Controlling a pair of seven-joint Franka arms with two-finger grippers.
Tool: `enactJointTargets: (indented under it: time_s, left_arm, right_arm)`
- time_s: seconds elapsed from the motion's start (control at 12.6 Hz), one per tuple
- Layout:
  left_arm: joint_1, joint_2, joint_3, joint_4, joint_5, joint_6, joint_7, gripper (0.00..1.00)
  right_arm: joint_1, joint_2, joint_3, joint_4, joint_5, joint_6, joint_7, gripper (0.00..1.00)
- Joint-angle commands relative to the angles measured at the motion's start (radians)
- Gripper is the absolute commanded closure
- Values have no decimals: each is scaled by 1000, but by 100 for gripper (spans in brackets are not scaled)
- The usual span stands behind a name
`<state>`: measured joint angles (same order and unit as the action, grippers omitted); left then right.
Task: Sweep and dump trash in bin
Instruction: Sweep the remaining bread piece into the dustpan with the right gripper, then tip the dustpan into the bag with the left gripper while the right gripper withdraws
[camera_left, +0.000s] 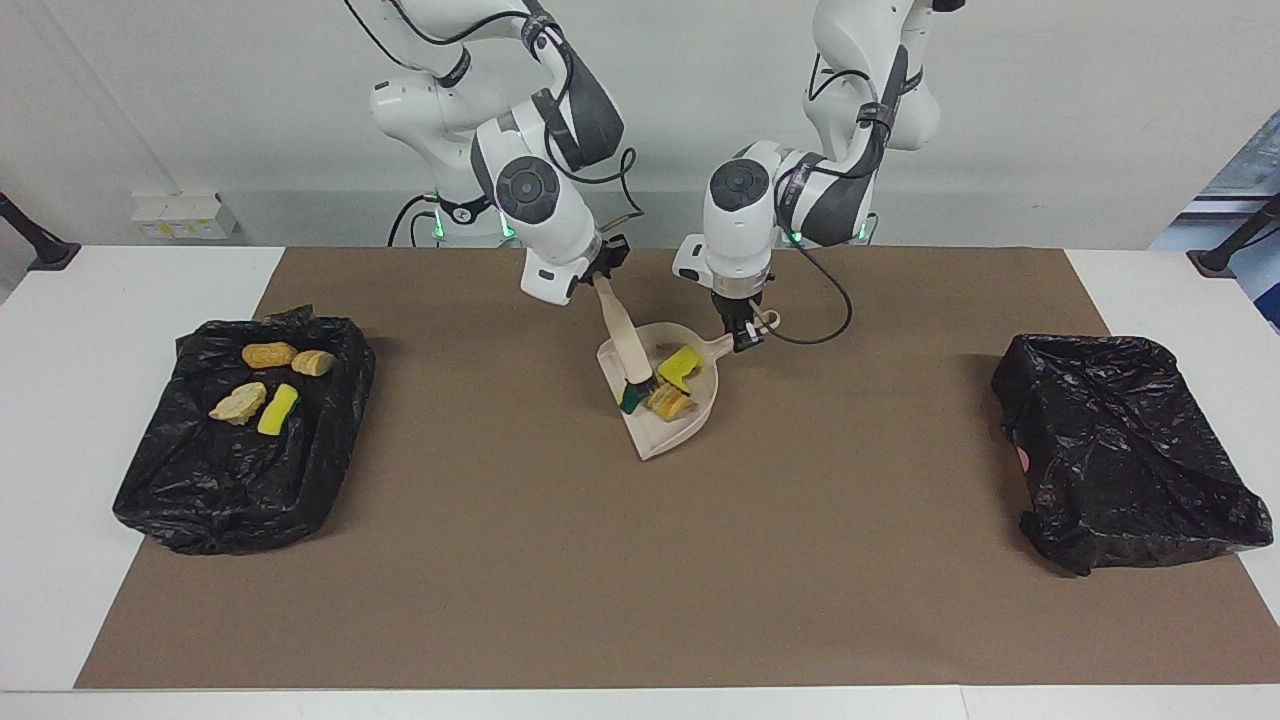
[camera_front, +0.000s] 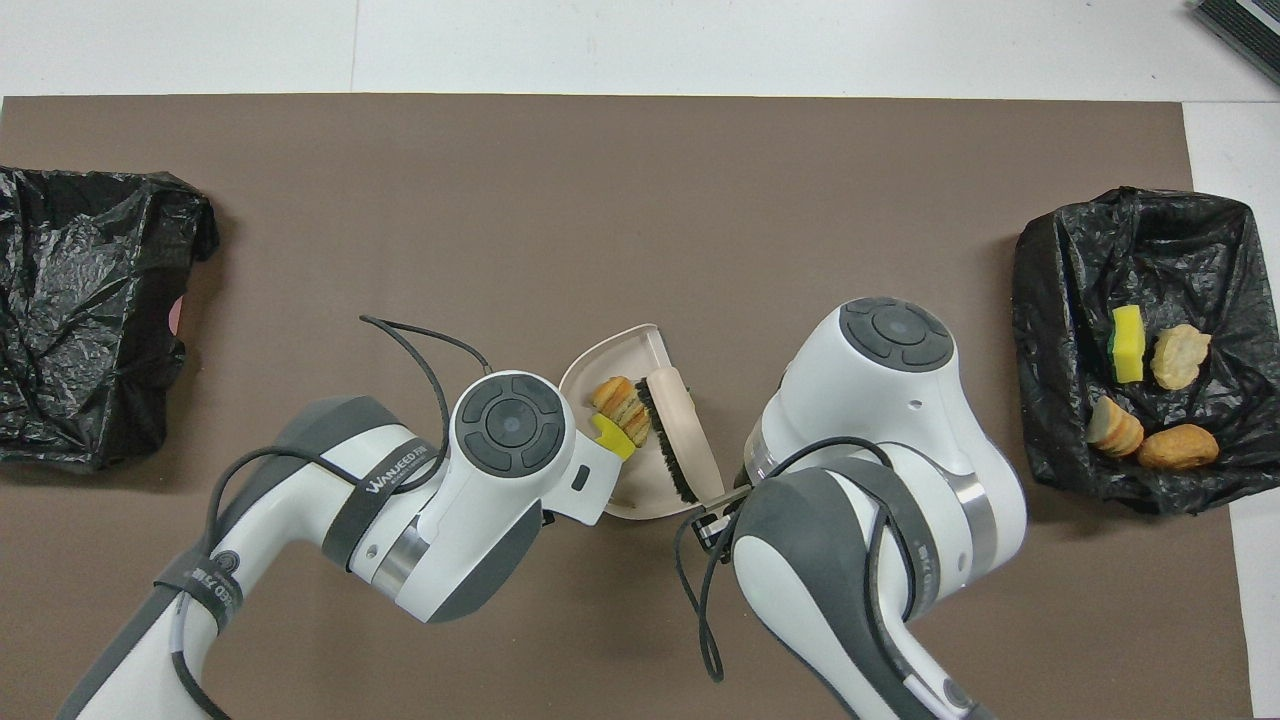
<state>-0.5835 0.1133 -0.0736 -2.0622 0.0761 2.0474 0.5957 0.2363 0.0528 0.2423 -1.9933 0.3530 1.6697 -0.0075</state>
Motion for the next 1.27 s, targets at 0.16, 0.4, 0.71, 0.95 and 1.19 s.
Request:
enactJointTargets:
  time_s: [0.16,0.4,0.71,0.95,1.19]
  left_arm:
    - [31,-32,-2,-47,11,39,134,100]
    - [47,-35,-2,-79,5,100,165,100]
    - [91,-32,-2,-85,-53,137,260,100]
    - [103,-29,-2,-90,-94,171,293,100]
    - [137,-33,-2,-81,-110,174,341,100]
  right_arm:
    - [32,-180,8,-230,58,19,-72,100]
    - [87,-261,8,-320,75,2,-28,100]
    - [239,-321,8,-352,75,-4,165,100]
    - [261,-329,8,-352,75,2,199,100]
    - [290,-329,9,-349,89,12,265,100]
